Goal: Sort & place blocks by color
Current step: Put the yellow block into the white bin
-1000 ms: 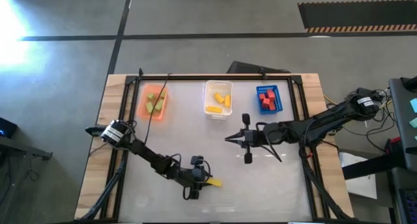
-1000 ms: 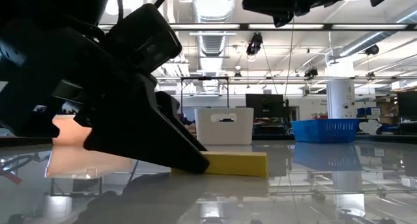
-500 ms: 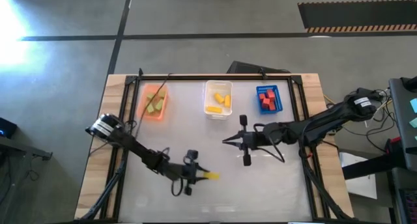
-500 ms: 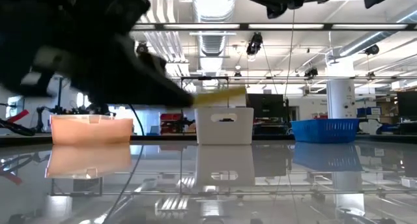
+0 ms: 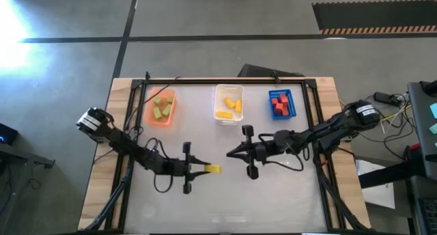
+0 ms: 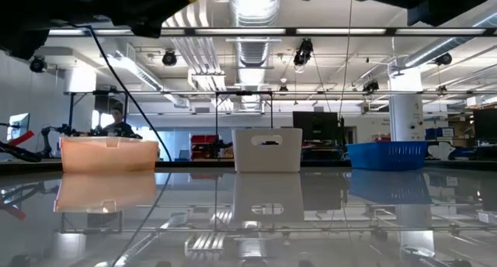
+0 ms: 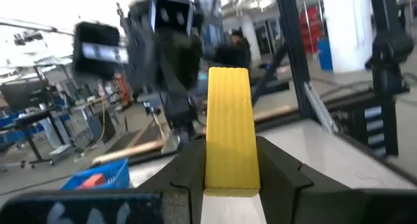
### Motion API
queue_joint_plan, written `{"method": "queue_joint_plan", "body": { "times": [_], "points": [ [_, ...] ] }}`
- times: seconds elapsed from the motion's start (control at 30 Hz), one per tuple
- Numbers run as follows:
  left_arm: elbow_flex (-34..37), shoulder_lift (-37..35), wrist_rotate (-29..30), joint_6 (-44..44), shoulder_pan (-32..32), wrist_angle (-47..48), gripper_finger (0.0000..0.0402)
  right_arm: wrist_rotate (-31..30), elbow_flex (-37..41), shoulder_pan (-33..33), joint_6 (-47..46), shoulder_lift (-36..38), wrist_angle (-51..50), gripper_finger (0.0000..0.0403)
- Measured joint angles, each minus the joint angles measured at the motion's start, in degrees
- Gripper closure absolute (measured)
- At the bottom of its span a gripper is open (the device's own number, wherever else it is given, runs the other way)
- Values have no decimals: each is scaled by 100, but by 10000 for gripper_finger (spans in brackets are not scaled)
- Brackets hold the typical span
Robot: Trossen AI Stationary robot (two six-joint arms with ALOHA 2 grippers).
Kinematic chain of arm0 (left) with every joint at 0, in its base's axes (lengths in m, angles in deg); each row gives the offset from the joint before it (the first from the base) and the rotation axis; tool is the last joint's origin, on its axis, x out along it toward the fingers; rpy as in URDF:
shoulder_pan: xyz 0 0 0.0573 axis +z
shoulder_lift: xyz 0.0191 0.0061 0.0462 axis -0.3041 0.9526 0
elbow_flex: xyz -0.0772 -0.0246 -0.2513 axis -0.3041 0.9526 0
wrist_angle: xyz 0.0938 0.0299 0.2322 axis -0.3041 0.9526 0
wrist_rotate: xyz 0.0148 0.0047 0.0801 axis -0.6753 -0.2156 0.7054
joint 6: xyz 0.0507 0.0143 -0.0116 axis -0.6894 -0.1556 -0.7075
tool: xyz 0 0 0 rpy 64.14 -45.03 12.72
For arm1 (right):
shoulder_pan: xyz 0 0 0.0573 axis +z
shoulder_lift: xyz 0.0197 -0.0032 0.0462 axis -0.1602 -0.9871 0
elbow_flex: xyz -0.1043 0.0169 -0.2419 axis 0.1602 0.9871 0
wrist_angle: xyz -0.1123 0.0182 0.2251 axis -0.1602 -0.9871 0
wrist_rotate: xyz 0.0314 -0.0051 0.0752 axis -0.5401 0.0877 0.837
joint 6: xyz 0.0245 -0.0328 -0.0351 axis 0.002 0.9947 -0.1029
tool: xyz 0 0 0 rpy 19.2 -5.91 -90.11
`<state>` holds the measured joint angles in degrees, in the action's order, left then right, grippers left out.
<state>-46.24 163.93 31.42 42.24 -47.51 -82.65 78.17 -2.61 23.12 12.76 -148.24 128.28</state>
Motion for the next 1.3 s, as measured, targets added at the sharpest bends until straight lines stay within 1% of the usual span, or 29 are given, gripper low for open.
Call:
{"method": "queue_joint_plan", "body": {
  "times": [0.1,0.2,0.37,0.57,0.63,0.73,0.87,0.97,1.1,1.3],
  "points": [
    [-14,-87,-2,-7,0,-180,316,-5,-149,6,-186,-249,55,391],
    [-98,-135,-8,-6,7,-242,316,-5,-332,8,-324,-450,64,376],
    [-92,-152,-2,-39,11,-209,316,-5,-654,10,-461,-703,76,317],
    [-70,-126,3,2,10,-207,316,7,-876,10,-577,-764,66,238],
    [-67,-126,37,23,11,-209,316,165,-910,8,-634,-751,69,216],
    [-60,-126,291,164,9,-209,316,593,-929,10,-602,-749,67,195],
    [-61,-124,361,208,11,-209,316,699,-929,25,-774,-757,65,181],
    [-90,-124,362,294,11,-229,316,531,-931,21,-1020,-832,42,179],
    [-152,-113,394,304,11,-322,316,374,-944,21,-999,-1035,48,179],
    [-244,-111,394,306,11,-408,316,251,-1277,34,-979,-1330,69,179]
  ]
}}
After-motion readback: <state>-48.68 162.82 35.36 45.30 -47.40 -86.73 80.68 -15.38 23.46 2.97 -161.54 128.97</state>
